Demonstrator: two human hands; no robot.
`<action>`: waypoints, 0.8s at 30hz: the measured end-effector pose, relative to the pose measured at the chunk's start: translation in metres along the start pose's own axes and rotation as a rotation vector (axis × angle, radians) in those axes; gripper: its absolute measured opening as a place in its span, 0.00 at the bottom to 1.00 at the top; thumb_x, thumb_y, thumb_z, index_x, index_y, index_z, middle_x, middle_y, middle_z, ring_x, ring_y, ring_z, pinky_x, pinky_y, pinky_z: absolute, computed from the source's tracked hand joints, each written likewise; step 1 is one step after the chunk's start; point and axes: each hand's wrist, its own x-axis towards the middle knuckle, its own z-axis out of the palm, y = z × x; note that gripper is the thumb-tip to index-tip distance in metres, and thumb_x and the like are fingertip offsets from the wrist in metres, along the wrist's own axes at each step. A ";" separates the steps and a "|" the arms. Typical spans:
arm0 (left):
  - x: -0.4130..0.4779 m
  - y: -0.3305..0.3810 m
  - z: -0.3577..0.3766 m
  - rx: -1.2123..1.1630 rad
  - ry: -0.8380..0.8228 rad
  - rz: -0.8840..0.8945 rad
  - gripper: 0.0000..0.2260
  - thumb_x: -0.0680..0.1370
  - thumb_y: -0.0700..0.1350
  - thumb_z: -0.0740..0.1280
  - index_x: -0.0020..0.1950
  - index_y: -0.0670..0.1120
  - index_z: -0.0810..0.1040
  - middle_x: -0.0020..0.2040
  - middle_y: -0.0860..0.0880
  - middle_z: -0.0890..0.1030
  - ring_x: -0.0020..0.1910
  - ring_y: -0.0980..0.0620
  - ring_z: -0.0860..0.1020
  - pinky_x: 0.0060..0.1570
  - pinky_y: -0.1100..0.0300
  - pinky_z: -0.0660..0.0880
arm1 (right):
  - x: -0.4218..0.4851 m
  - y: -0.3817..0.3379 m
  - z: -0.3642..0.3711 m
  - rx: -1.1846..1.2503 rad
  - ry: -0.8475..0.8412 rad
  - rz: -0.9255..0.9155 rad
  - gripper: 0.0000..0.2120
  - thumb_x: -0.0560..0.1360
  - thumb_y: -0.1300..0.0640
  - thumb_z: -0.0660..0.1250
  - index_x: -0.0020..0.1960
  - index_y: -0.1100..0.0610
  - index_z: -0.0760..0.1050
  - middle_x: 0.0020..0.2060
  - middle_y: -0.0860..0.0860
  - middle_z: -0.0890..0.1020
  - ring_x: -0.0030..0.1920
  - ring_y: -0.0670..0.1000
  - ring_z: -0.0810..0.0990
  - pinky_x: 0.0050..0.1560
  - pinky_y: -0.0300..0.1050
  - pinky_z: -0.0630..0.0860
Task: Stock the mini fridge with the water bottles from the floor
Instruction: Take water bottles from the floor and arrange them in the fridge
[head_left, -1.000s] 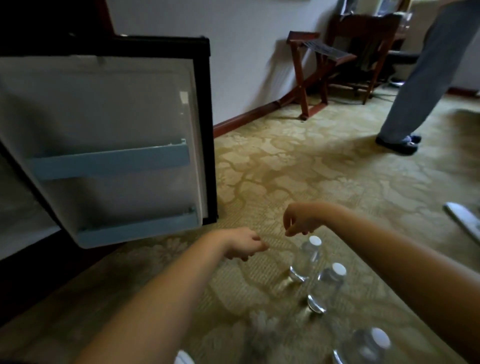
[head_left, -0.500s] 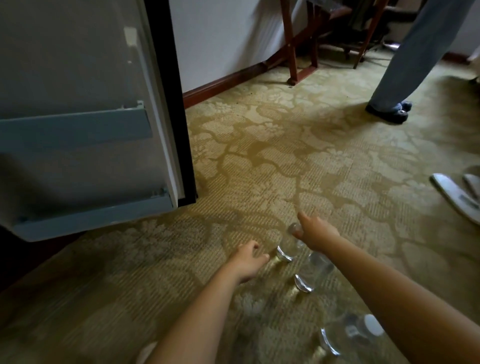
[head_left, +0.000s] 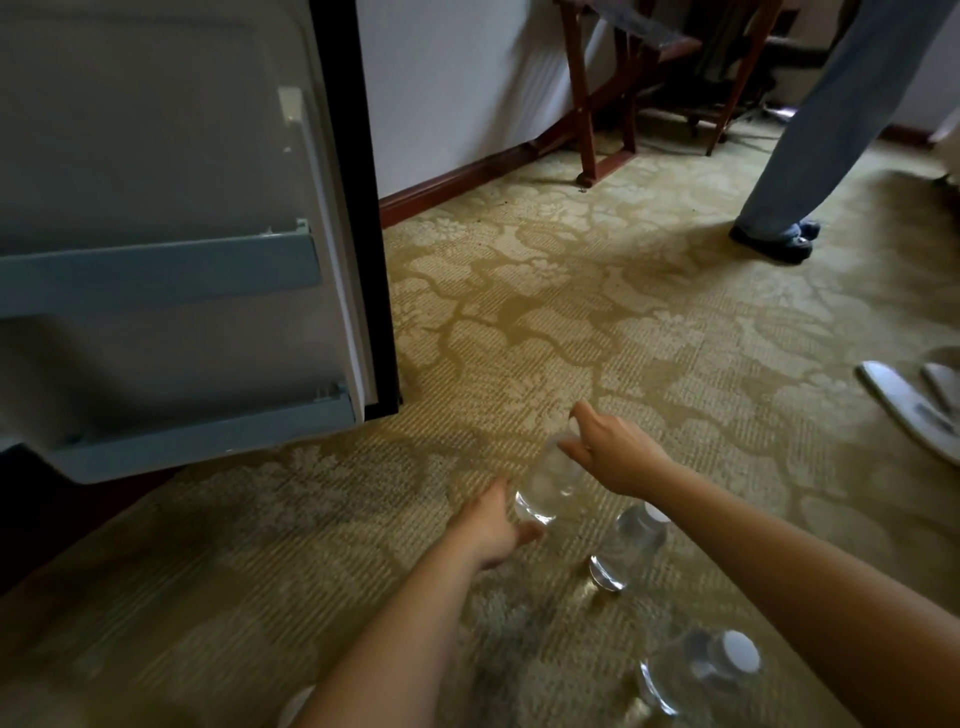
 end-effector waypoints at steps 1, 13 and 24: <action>-0.002 0.001 -0.003 0.001 0.017 0.014 0.38 0.73 0.54 0.69 0.77 0.50 0.51 0.77 0.46 0.56 0.74 0.44 0.61 0.71 0.50 0.62 | -0.003 -0.006 -0.008 0.013 0.006 -0.022 0.18 0.80 0.46 0.55 0.62 0.59 0.63 0.43 0.53 0.75 0.42 0.54 0.75 0.39 0.46 0.69; -0.052 0.035 -0.100 -0.150 0.119 0.337 0.28 0.65 0.53 0.77 0.62 0.50 0.73 0.55 0.52 0.80 0.54 0.54 0.79 0.56 0.54 0.77 | -0.041 -0.085 -0.111 0.155 0.168 -0.339 0.13 0.79 0.45 0.57 0.54 0.54 0.67 0.44 0.50 0.78 0.43 0.51 0.77 0.43 0.46 0.73; -0.143 0.059 -0.225 0.169 0.240 0.455 0.17 0.70 0.49 0.74 0.55 0.49 0.73 0.44 0.56 0.76 0.47 0.56 0.77 0.45 0.71 0.74 | -0.055 -0.176 -0.183 0.285 0.429 -0.550 0.11 0.78 0.47 0.60 0.49 0.56 0.68 0.38 0.50 0.76 0.38 0.49 0.73 0.37 0.43 0.68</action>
